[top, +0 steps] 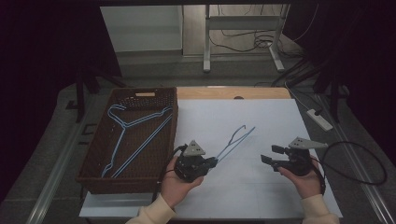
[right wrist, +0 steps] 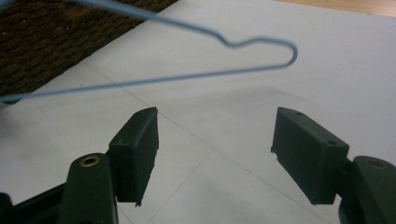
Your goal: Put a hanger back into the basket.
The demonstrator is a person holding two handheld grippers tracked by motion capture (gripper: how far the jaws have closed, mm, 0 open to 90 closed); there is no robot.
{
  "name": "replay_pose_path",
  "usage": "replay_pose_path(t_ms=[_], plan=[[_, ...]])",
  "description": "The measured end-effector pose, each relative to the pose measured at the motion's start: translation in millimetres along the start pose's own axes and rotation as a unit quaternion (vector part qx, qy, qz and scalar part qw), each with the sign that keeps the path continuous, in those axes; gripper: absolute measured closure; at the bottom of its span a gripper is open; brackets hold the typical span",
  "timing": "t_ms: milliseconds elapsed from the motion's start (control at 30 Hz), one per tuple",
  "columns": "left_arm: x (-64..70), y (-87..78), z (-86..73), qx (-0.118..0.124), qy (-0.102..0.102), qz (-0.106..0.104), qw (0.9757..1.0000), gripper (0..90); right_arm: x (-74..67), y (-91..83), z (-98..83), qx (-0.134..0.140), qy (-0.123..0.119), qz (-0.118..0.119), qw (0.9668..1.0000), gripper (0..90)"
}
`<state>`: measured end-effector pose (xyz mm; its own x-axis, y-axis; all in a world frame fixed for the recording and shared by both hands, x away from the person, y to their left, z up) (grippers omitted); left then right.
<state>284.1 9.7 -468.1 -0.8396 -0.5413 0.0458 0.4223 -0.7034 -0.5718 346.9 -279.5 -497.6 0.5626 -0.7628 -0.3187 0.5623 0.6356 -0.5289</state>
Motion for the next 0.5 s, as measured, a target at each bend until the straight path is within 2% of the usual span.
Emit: replay_pose_path(t_ms=[167, 233, 400, 500], plan=[[-0.3, -22.5, 14.8, 0.025, 0.005, -0.006, 0.9996, 86.7, 0.1, -0.6, -5.9, -0.001, -0.003, 0.004, 1.0000, 32.2], [-1.5, -34.9, 23.1, 0.043, 0.002, -0.024, 0.9988, 86.6, -0.5, -1.0, -7.7, 0.000, -0.008, 0.004, 1.0000, 32.2], [-8.6, -56.7, 35.5, 0.061, 0.007, -0.018, 0.9980, 86.7, -1.0, -0.6, -12.5, -0.002, -0.012, 0.002, 0.9999, 32.1], [-18.4, -76.1, 41.4, 0.070, 0.012, -0.004, 0.9975, 86.7, 0.3, -1.9, -13.6, -0.001, -0.012, 0.001, 0.9999, 32.2]])
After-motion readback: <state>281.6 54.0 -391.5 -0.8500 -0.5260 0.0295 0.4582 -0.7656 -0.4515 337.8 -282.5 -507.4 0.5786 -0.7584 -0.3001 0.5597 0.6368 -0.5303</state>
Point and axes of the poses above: each handheld gripper's, and its own axes: y roughly forward along the jaws, z roughly out of its top, x roughly to its right, the point moved 5 cm from there along y, roughly forward along the jaws, and after that the axes turned 13 degrees about y, right-handed, at the moved point
